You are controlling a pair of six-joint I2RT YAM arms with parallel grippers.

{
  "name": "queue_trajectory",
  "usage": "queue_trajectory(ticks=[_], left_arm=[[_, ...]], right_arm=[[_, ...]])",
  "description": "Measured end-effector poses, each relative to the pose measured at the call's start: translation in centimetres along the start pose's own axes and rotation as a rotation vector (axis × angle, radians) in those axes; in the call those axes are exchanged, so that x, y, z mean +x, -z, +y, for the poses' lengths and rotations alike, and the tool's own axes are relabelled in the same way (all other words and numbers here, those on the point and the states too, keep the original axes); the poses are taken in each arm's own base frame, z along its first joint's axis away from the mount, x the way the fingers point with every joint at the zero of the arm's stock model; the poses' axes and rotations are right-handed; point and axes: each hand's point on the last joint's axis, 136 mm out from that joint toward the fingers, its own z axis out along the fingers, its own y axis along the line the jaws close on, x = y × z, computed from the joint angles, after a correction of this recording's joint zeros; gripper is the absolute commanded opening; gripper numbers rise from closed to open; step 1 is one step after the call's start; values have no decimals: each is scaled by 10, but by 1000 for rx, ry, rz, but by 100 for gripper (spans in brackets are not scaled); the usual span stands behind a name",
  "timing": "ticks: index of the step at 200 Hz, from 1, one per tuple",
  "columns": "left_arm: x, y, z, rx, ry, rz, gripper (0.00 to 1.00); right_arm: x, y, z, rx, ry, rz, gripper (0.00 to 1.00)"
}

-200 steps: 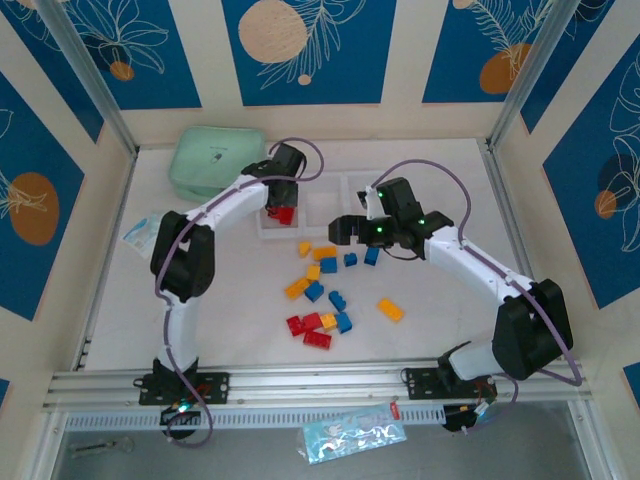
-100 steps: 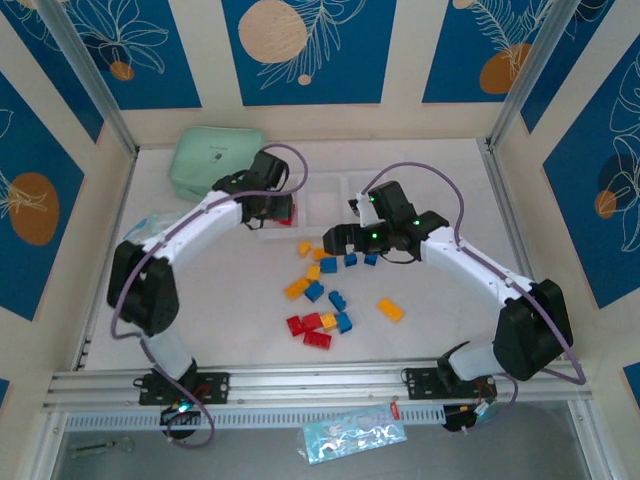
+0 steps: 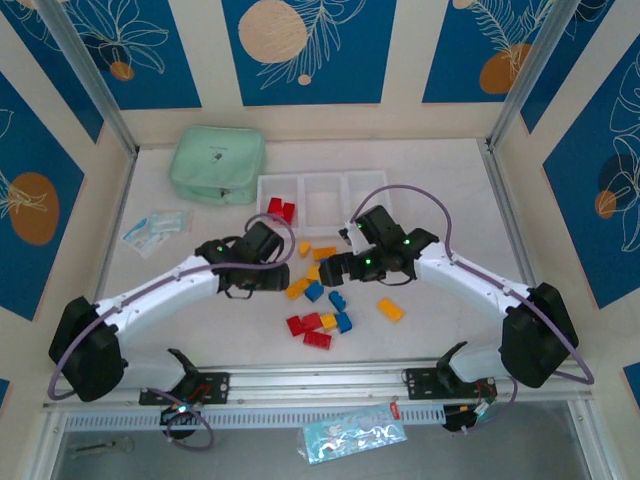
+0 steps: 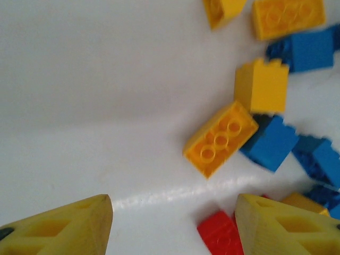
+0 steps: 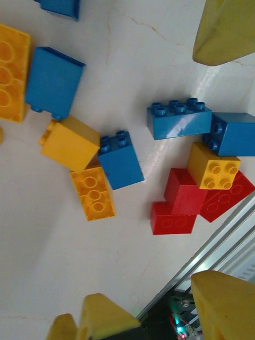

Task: Sort the legos into containers by color
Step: Pick up the lego from the middle-left of the table.

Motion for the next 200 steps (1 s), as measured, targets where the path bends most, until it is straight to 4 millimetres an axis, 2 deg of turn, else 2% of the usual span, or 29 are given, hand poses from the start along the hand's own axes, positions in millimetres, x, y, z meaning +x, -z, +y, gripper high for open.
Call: queue_trajectory(ticks=[29, 65, 96, 129, 200], left_arm=[[35, -12, -7, 12, 15, 87, 68], [56, -30, -25, 36, 19, 148, 70], [66, -46, -34, 25, 27, 182, 69], [71, -54, -31, -4, 60, 184, 68], [80, -60, -25, -60, 98, 171, 68]], right_arm=[[8, -6, -2, 4, -15, 16, 99], [6, -8, -9, 8, -43, 2, 99], [4, -7, -19, 15, -72, -14, 99], [3, -2, -23, 8, -84, -36, 99], [-1, 0, -26, -8, -102, -49, 99]])
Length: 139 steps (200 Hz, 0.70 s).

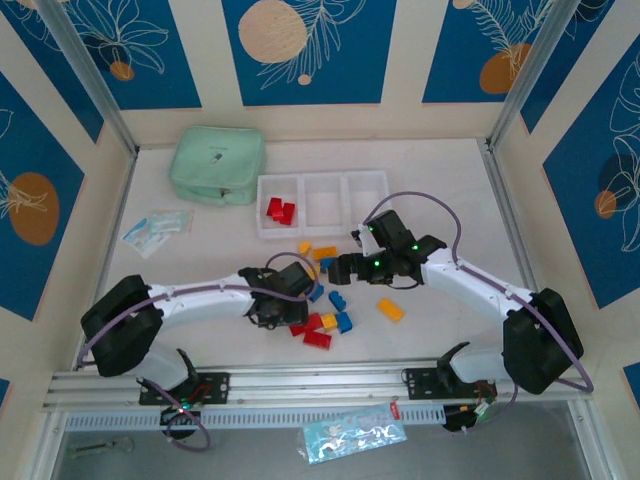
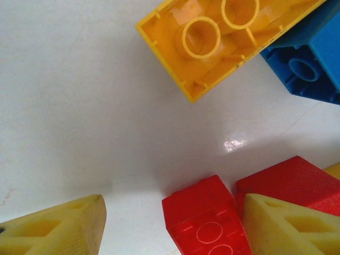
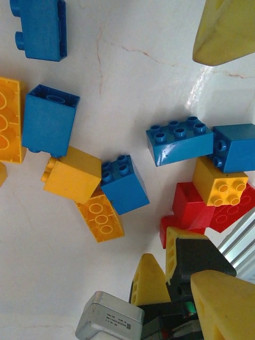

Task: Sort the legos into containers by color
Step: Pick up the lego from the middle-left of the table.

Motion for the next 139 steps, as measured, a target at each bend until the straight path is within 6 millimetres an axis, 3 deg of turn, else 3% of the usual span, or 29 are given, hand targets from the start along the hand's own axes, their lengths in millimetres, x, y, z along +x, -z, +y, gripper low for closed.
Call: queue_trajectory(ticks=[34, 68, 100, 139], left_arm=[[3, 1, 3, -26, 2, -13, 65], [22, -1, 20, -97, -29, 31, 65], [29, -4, 18, -102, -38, 44, 67], [33, -10, 17, -126, -40, 57, 54]], right_arm=[[1, 0, -2, -4, -9, 6, 99], [1, 0, -3, -5, -12, 5, 99], [1, 0, -3, -6, -12, 5, 99], [0, 1, -4, -4, -17, 2, 99]])
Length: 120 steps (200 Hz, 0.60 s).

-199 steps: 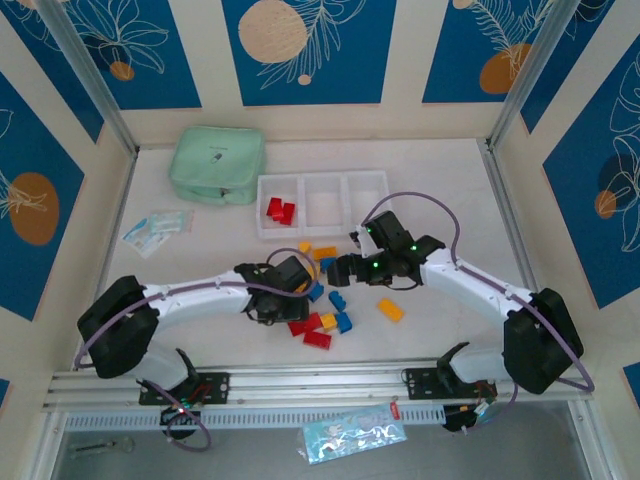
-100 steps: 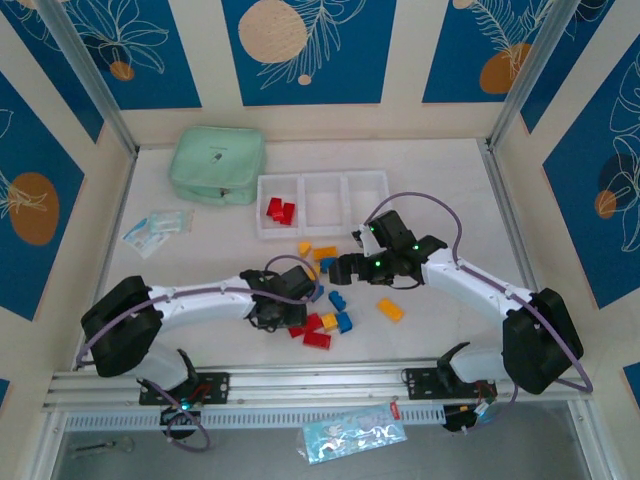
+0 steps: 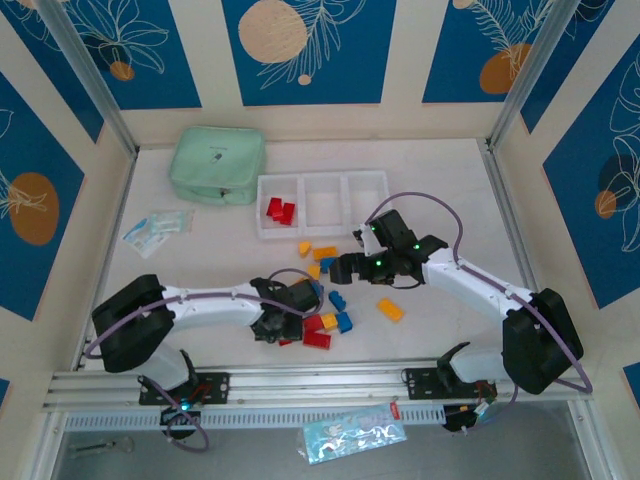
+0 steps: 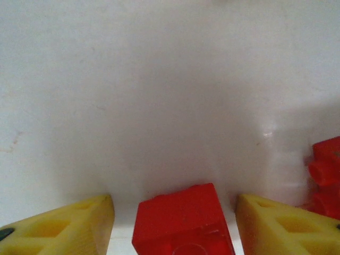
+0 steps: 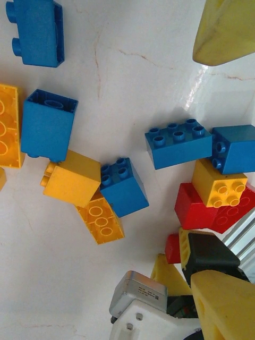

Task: Sort the legos into containers by color
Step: Pick up the lego from the middle-left of the table.

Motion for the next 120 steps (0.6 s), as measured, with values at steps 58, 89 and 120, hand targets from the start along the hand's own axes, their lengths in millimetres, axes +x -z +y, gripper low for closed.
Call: queue_trajectory(ticks=[58, 89, 120], left_arm=[[-1, 1, 1, -8, 15, -9, 32], [-5, 5, 2, -11, 12, -31, 30], [-23, 30, 1, -16, -14, -106, 28]], right_arm=[[-1, 1, -1, -2, -4, -2, 99], [0, 1, 0, -8, 0, 2, 99], [-4, 3, 6, -17, 16, -6, 99]])
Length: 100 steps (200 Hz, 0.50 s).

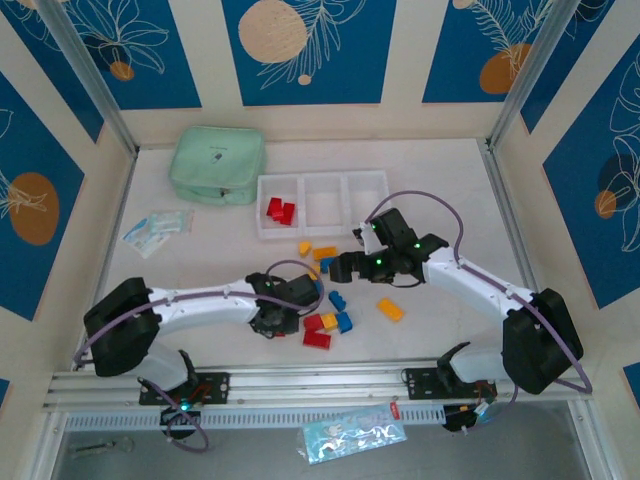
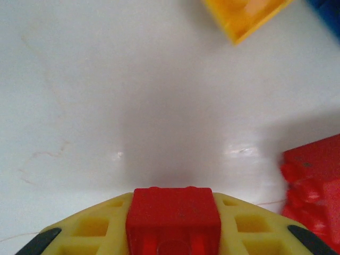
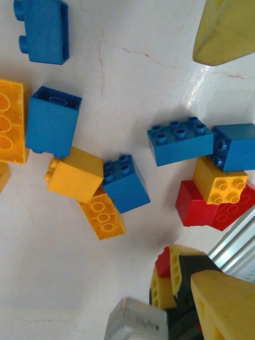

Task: Sort the legos into containers by color
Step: Pick up the lego from the middle-left of the table, then place the lego in the container.

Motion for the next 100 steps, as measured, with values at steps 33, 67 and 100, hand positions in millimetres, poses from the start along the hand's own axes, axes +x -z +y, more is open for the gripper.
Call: queue_trajectory(ticks=[33, 67, 100], left_arm=[[-43, 31, 0, 27, -4, -111, 26], [-98, 51, 11, 30, 8, -208, 26], [-167, 64, 15, 29, 16, -300, 27]], right_arm=[[-14, 7, 16, -27, 33, -39, 99], [-27, 10, 28, -48, 57, -77, 99], [-46, 13, 36, -56, 65, -126, 99]])
